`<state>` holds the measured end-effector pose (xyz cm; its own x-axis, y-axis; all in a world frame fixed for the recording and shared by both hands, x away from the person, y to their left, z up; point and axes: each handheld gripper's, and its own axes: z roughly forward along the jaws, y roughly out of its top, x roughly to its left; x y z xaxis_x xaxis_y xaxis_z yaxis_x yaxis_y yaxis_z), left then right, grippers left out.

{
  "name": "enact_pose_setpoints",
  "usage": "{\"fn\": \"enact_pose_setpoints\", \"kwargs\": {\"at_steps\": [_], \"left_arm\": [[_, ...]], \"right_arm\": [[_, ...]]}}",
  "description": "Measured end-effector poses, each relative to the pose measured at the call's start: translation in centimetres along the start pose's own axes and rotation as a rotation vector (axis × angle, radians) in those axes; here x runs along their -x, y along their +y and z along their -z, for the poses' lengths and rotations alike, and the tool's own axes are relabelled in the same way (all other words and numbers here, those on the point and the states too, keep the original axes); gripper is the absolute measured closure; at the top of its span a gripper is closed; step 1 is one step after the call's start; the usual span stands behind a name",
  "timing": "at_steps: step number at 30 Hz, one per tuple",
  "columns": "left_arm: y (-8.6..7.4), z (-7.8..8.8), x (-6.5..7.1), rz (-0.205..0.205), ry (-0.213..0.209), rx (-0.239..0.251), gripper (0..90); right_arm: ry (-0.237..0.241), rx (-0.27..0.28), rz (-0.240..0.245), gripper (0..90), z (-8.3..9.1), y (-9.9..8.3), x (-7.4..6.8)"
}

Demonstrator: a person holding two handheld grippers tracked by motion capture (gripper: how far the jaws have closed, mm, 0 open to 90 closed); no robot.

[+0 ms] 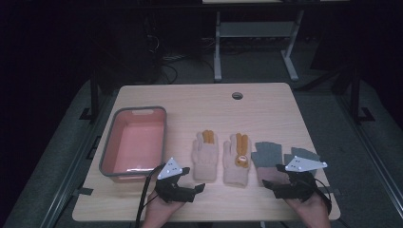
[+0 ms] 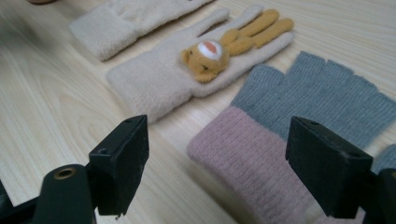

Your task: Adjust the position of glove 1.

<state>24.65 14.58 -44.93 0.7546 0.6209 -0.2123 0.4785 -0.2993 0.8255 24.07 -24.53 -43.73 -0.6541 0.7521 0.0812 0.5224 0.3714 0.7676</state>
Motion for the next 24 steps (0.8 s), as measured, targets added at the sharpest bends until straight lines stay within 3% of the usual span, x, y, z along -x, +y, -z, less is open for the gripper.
{"fn": "enact_pose_setpoints", "kwargs": {"at_steps": [12, 24], "left_arm": [[-0.1, -0.3, 0.0, -0.001, -0.004, -0.005, 16.7], [0.0, 0.1, -0.3, 0.004, -0.001, 0.004, 16.6]], "right_arm": [[0.02, -0.027, 0.022, 18.0, -0.4, 1.2, -0.3], [0.057, -0.045, 0.055, 18.2, -1.0, 4.2, -0.3]]}}
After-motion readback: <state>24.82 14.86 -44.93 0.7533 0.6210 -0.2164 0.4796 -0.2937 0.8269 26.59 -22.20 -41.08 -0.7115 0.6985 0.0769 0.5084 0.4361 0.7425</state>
